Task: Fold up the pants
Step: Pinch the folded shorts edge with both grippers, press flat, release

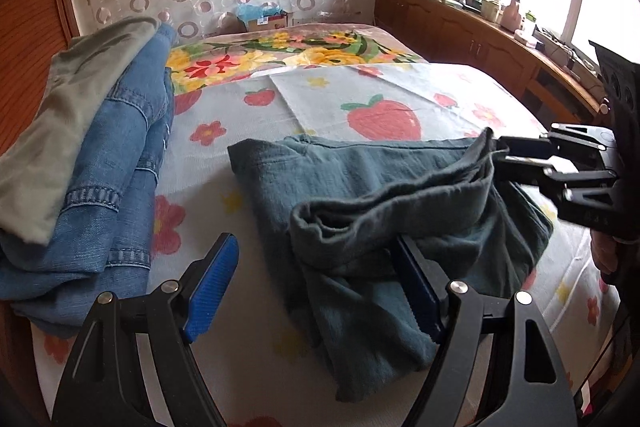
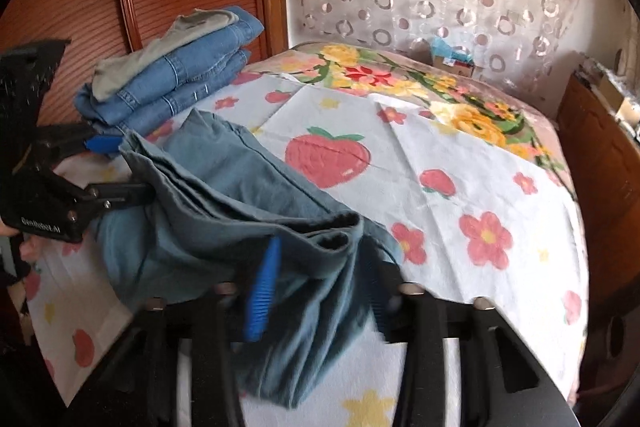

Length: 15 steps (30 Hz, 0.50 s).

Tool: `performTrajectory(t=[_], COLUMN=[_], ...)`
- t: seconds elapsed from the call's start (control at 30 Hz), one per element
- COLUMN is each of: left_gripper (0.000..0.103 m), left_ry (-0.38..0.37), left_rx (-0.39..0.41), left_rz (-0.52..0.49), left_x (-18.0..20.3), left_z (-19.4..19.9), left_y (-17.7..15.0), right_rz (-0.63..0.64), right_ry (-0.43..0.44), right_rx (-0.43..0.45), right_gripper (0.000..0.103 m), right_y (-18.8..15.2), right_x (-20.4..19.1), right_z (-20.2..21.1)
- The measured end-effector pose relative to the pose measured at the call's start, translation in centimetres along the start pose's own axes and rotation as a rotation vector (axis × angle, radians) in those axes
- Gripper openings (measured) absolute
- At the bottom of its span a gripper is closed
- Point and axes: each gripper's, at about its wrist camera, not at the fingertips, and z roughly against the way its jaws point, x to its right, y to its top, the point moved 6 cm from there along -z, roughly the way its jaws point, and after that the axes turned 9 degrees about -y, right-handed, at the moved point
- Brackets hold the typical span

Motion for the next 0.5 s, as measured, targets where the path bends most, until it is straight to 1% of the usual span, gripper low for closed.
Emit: performTrajectory(t=[0.03, 0.07, 0.1, 0.23, 0.27, 0.33, 0.4, 0.47, 0.5], left_gripper=[0.079, 0.079, 0.079, 0.079, 0.079, 0.079, 0.079, 0.079, 0.079], left_ry=[0.006, 0.012, 0.015, 0.020, 0.019, 0.016, 0.015, 0.009, 0.007], left_rx=[0.001, 0.004, 0.007, 0.025, 0.030, 0.033, 0.039, 0.050, 0.052], left_rz=[0.001, 0.002, 0.004, 0.018, 0.021, 0.022, 0.015, 0.011, 0.012], left_x=[-0.1, -0.3, -0.4, -0.6, -0.6, -0.4, -0.2, -0.1, -0.1], left_z=[-0.1, -0.1, -0.1, 0.3, 0.5, 0.7, 0.9, 1.0, 1.0], left_y=[0.0, 0.0, 0.0, 0.1, 0.2, 0.1, 0.1, 0.3, 0.3], right_rz=[-0.012, -0.026, -0.040, -0.119, -0.131, -0.133, -0.127, -0.127, -0.126], right_ry=[0.020, 0.031, 0.030, -0.068, -0.087, -0.089, -0.089, -0.081, -0.085], right_rx=[0.004, 0.017, 0.037, 0.087, 0.079, 0.046, 0.035, 0.027, 0.022], right_gripper=[0.006, 0.005, 0.005, 0.004, 0.004, 0.004, 0.004, 0.012, 0.014], right_y=[0.0, 0.1, 0.2, 0.6, 0.5, 0.2, -0.1, -0.1, -0.2], right_x=[0.1, 0.5, 0.8, 2.4, 2.7, 2.7, 2.6, 2.5, 2.6], right_z=[-0.2, -0.3, -0.2, -0.2, -0.5, -1.2, -1.3, -1.2, -1.1])
